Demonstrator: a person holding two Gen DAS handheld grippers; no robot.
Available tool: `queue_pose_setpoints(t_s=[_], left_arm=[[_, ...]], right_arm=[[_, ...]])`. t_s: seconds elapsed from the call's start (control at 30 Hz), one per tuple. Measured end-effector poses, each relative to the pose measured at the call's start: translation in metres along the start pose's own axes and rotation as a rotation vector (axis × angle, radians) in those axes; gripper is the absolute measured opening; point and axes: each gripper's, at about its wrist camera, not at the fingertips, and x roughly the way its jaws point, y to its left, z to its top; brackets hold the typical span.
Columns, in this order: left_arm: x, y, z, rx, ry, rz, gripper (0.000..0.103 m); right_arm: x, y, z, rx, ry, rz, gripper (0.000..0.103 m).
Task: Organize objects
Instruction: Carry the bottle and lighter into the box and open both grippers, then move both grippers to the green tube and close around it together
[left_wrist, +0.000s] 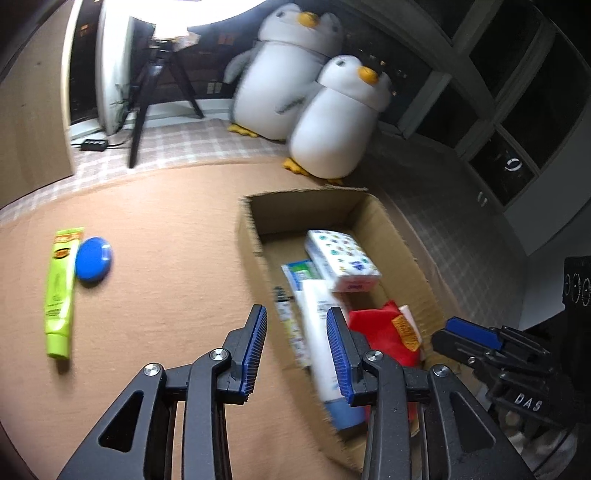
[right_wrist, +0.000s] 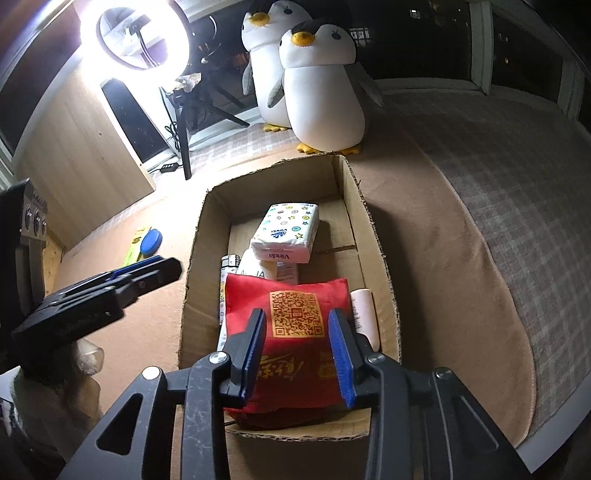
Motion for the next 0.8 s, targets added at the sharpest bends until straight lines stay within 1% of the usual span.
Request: queue_pose_setpoints(t_s=[0.1,0.2,0.3,0.33,0.43,0.53,0.6,0.8], left_arm=[[-0.010,0.024,-0.001,-0.025,-0.012,0.041,0.037],[-0.017,0.059,-0.002,-0.074,-0.013,0.093,0.043],[-0.023,0.096,-0.002,-0.129,-0.014,0.152,0.045],[-0.024,0.106,-0.002,-0.142,-0.012,0.168,0.047],[-0.024,0.139,-0.001,-0.183,0.002,0.222,0.063],[-0.020,0.168,-0.001,-0.219,0.017,0.286,0.063],[-0.015,0.180,-0.002,-0.226,0.027,0.320,0.063],[0.003,0.204,-0.005,-0.218,0.074,0.372,0.063]], right_arm=[[-0.001,0.002,0.000,0.012,0.000,0.017,0.034],[-0.002,0.008,-0.001,0.016,-0.002,0.029,0.035],[-0.002,0.018,-0.001,0.011,-0.001,0.044,0.036],[-0.001,0.021,-0.002,0.007,0.000,0.049,0.036],[0.000,0.033,-0.003,-0.005,0.004,0.062,0.036],[0.001,0.043,-0.004,-0.016,0.009,0.073,0.037],[0.003,0.050,-0.006,-0.021,0.015,0.079,0.037],[0.005,0.061,-0.013,-0.027,0.029,0.080,0.037]])
